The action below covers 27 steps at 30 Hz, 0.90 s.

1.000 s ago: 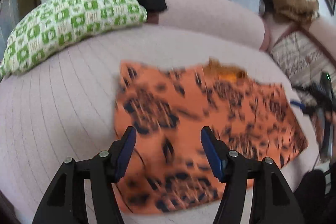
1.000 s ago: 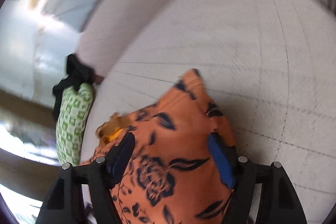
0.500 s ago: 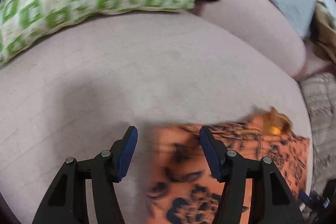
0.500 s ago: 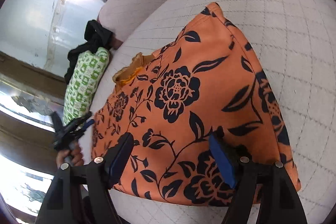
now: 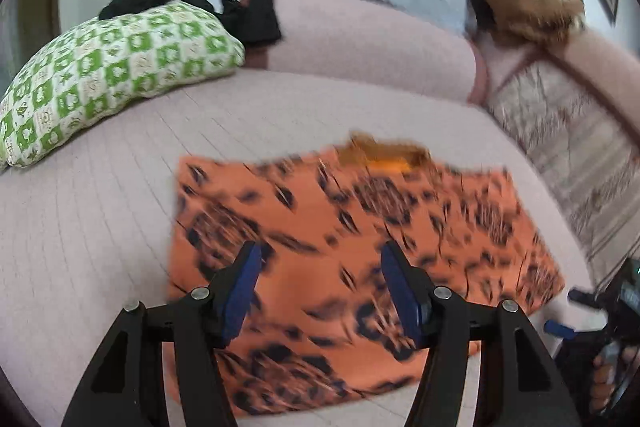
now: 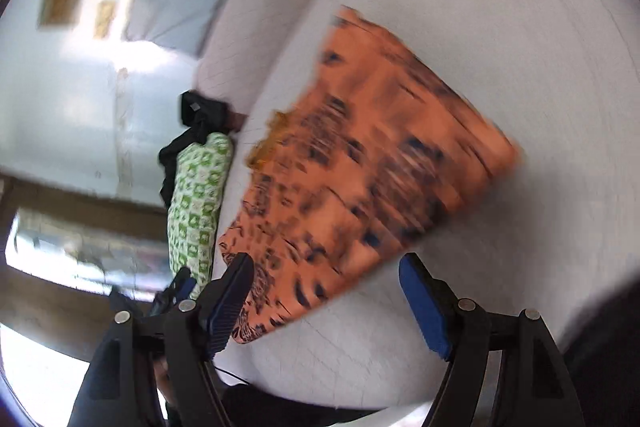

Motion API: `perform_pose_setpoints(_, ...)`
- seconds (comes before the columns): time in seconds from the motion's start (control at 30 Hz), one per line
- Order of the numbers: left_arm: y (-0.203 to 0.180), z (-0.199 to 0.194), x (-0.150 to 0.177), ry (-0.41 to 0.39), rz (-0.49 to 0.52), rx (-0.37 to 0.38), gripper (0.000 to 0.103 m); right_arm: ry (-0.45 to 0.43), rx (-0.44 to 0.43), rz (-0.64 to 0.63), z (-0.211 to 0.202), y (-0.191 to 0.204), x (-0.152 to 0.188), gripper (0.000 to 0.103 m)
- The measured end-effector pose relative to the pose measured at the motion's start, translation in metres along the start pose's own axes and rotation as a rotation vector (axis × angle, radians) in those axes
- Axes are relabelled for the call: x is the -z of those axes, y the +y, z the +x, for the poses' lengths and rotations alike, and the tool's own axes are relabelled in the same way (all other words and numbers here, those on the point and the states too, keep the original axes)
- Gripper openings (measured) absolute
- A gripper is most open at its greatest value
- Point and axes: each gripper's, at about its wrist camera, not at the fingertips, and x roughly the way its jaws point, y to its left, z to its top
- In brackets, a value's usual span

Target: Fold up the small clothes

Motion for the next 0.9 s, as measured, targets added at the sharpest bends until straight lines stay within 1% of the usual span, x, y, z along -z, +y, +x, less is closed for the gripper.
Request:
perform_pose_setpoints(0.07,-0.013,0.016,0.009,0.040,0.006,-0.032,0.063,-0.023,-0.014,0.078,-0.002,-0.018,-0.004,0.079)
perform_pose_setpoints(0.17,-0.024,0.040,0.020,0.120,0.018,-0.059,0.063,-0.084,-0.016,0.132,-0.007,-0.027,-0.018,0.079)
perform_pose_setpoints(0.2,-0.029,0.050,0.024,0.157,0.049,-0.082,0.063,-0.094,-0.032,0.143,-0.006,-0.030,-0.027,0.079)
perform_pose_setpoints(0.23,-0.031,0.054,0.027,0.164,0.067,-0.108,0.063,-0.103,-0.030,0.164,-0.006,-0.032,-0.031,0.079)
perform_pose_setpoints(0.27,-0.032,0.054,0.028,0.155,0.076,-0.118,0.063,-0.122,-0.039,0.186,-0.005,-0.033,-0.036,0.079)
perform_pose_setpoints(0.33,-0.031,0.048,0.025,0.143,0.055,-0.103,0.063,-0.139,-0.029,0.161,-0.004,-0.030,-0.046,0.079)
perform_pose_setpoints(0.4,-0.031,0.043,0.019,0.132,0.034,-0.102,0.063,-0.147,-0.026,0.167,-0.001,-0.030,-0.051,0.076)
perform_pose_setpoints(0.43,-0.031,0.039,0.017,0.114,0.032,-0.099,0.063,-0.145,-0.013,0.153,0.002,-0.028,-0.052,0.070)
perform_pose_setpoints(0.47,-0.033,0.037,0.015,0.099,0.033,-0.095,0.063,-0.140,0.008,0.131,0.004,-0.024,-0.054,0.068)
perform_pose_setpoints(0.5,-0.035,0.037,0.014,0.094,0.036,-0.093,0.063,-0.143,0.017,0.121,0.005,-0.022,-0.055,0.068)
perform_pose_setpoints(0.57,-0.038,0.046,0.012,0.115,0.041,-0.104,0.063,-0.159,0.029,0.100,0.004,-0.018,-0.056,0.070)
perform_pose_setpoints(0.63,-0.041,0.062,0.018,0.175,0.047,-0.135,0.063,-0.161,0.029,0.101,0.007,-0.015,-0.058,0.070)
perform_pose_setpoints(0.67,-0.042,0.066,0.020,0.185,0.052,-0.151,0.063,-0.161,0.028,0.098,0.009,-0.013,-0.060,0.070)
perform_pose_setpoints(0.7,-0.044,0.066,0.020,0.174,0.056,-0.161,0.063,-0.156,0.042,0.069,0.011,-0.008,-0.061,0.070)
perform_pose_setpoints(0.73,-0.045,0.064,0.019,0.173,0.052,-0.163,0.063,-0.158,0.050,0.047,0.011,-0.005,-0.061,0.067)
perform_pose_setpoints(0.77,-0.045,0.064,0.018,0.178,0.043,-0.157,0.063,-0.162,0.062,0.016,0.010,0.001,-0.061,0.061)
perform_pose_setpoints(0.8,-0.044,0.063,0.016,0.182,0.033,-0.148,0.063,-0.167,0.082,-0.014,0.010,0.007,-0.062,0.058)
perform_pose_setpoints(0.83,-0.044,0.061,0.014,0.182,0.024,-0.139,0.063,-0.172,0.098,-0.036,0.010,0.011,-0.062,0.056)
perform_pose_setpoints(0.9,-0.044,0.058,0.011,0.168,0.011,-0.130,0.063,-0.162,0.120,-0.047,0.014,0.013,-0.064,0.057)
